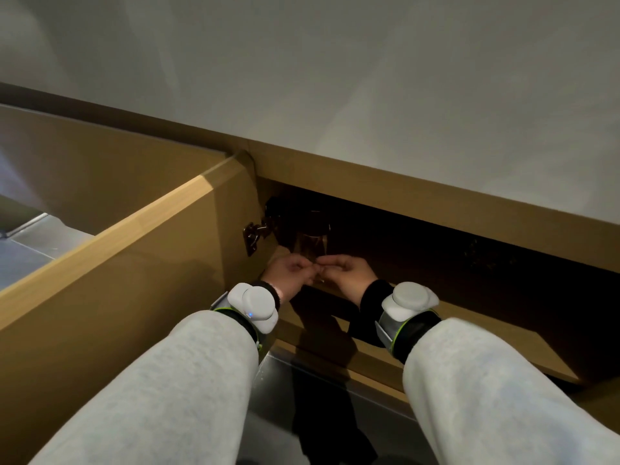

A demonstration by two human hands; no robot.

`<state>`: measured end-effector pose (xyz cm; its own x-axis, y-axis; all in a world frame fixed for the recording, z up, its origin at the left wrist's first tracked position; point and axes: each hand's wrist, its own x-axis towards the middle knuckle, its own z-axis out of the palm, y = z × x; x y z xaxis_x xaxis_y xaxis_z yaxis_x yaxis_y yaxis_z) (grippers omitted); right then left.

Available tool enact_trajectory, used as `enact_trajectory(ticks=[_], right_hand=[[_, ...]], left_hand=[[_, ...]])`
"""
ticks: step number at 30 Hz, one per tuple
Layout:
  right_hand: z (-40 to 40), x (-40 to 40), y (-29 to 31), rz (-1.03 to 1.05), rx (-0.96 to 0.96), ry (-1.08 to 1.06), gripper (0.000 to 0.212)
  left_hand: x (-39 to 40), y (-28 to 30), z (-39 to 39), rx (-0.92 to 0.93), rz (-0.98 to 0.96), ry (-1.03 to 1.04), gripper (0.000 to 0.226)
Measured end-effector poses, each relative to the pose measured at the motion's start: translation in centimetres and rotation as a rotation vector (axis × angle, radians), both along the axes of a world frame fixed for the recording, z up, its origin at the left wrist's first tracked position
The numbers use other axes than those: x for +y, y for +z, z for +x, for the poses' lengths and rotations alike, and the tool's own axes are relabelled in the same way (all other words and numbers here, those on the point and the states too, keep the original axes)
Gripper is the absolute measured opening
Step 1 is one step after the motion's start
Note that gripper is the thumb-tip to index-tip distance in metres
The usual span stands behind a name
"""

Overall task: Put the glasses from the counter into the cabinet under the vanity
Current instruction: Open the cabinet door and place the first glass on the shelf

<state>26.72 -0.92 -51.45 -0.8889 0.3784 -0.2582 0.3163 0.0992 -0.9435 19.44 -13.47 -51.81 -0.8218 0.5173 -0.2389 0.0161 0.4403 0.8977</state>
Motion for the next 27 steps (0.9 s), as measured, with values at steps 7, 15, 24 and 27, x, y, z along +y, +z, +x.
enact_trajectory(ticks=[7,15,24,27], right_hand=[[-0.1,-0.6,0.2,-0.075,-0.052,0.006,0.031],[1.9,-2.8,4.1,-0.059,-0.246,0.018,0.031],[3.6,-5.3,12.4,-0.035,-0.337,0.086,0.036],[4.8,-6.0,15.4,-0.014,-0.365,0.165,0.035]], left_hand=[[-0.6,-1.2,0.3,-0.156,-0.120,-0.129,0.025],[-2.4,3.3,2.4,-0.224,-0.229,-0.162,0.028],[-4.7,11.6,4.5,-0.346,-0.226,-0.063,0.026],[-5.5,14.6,5.8,-0.374,-0.229,-0.059,0.020]])
